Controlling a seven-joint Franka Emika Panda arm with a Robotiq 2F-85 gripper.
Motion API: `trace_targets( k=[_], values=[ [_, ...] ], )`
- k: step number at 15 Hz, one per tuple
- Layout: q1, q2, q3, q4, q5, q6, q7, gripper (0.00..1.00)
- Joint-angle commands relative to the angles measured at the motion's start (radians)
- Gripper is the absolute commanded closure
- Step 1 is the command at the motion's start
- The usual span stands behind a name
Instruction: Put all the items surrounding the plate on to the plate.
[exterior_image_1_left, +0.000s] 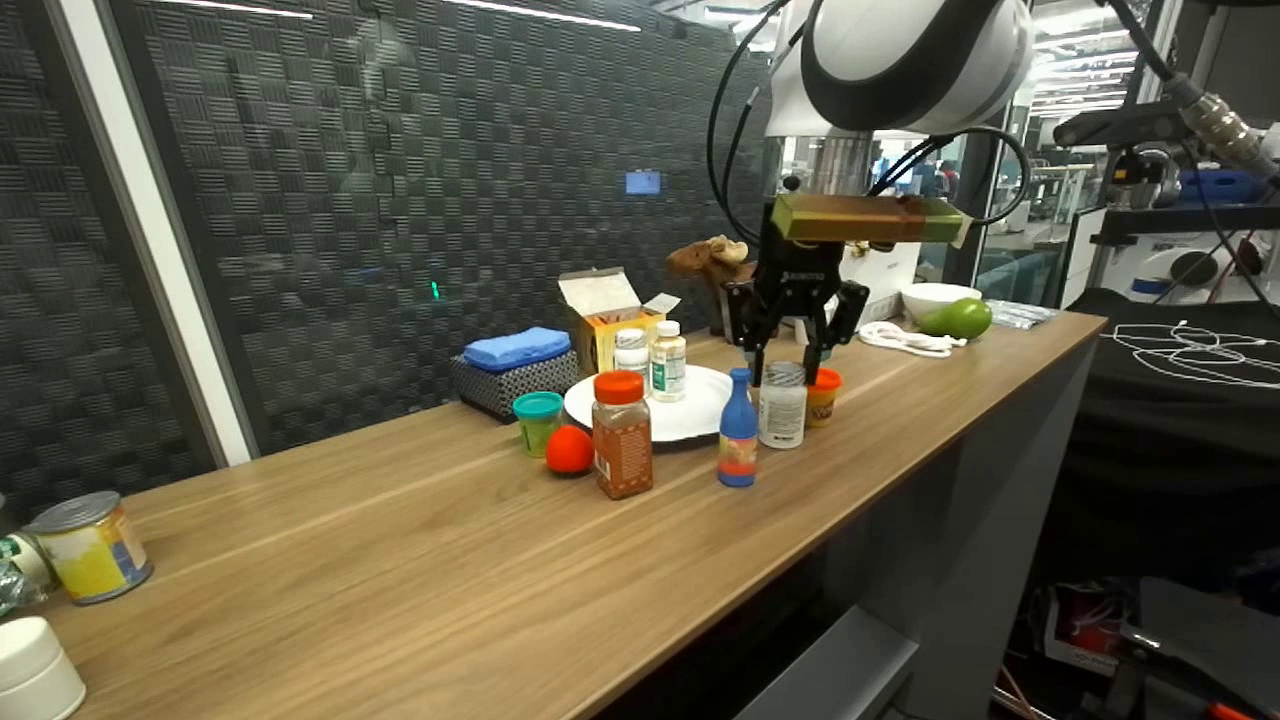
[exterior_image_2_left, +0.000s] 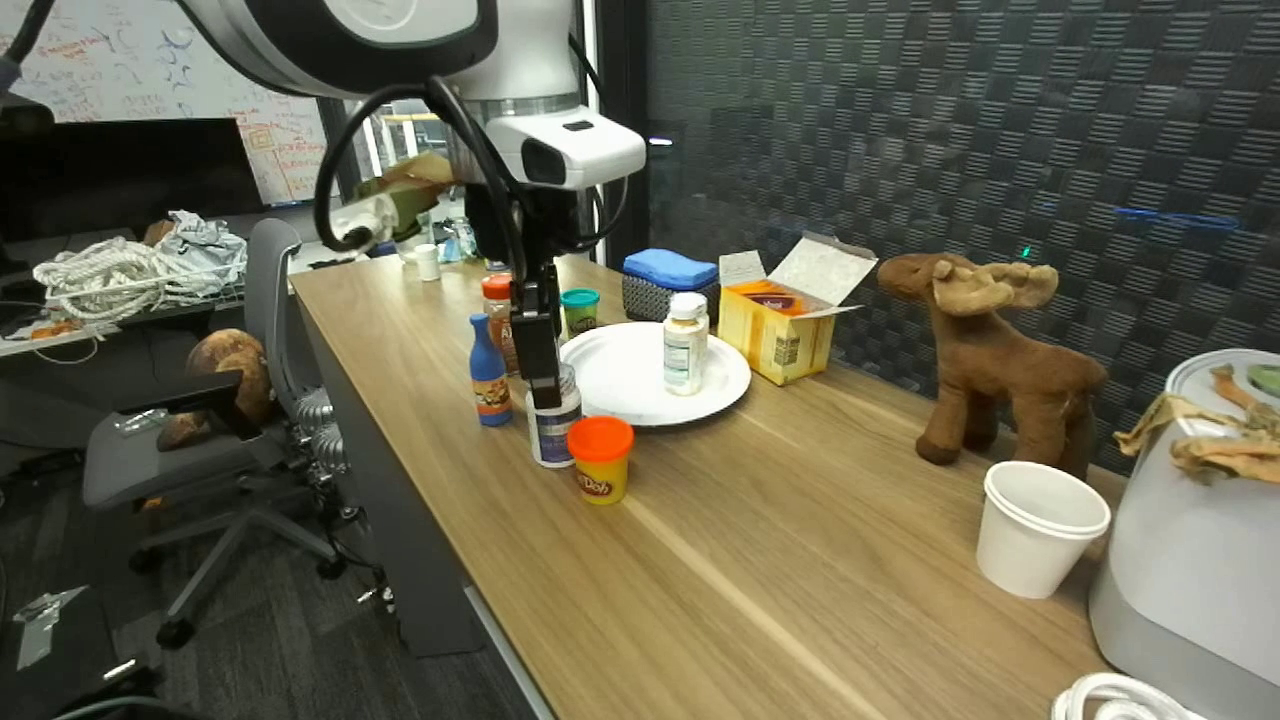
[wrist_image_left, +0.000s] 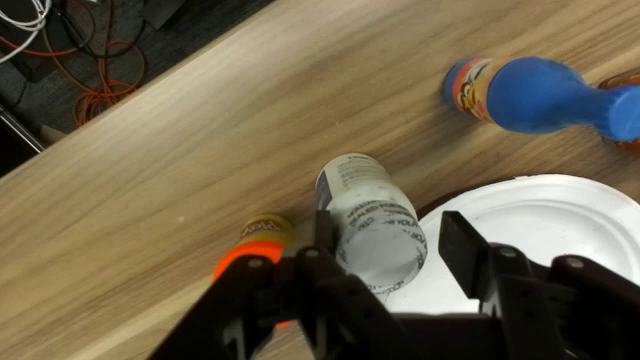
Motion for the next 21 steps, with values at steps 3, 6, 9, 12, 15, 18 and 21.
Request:
trace_targets(
  k=[3, 6, 9, 12, 15, 18, 21],
  values=[
    [0.003, -0.020, 0.000, 0.035, -0.192, -0.052, 0.150, 0.81],
    [0.012, -0.032, 0.012, 0.072, -0.305, -0.092, 0.223, 0.81],
    [0.040, -0.019, 0.047, 0.132, -0.372, -0.133, 0.289, 0.81],
    [0.045, 0.016, 0.051, 0.199, -0.348, -0.131, 0.247, 0.81],
    [0.040, 0.061, 0.039, 0.252, -0.331, -0.090, 0.209, 0.81],
    [0.033, 0.118, 0.021, 0.291, -0.289, -0.040, 0.163, 0.81],
    [0.032, 0.182, 0.014, 0.336, -0.190, -0.027, 0.073, 0.81]
  ],
)
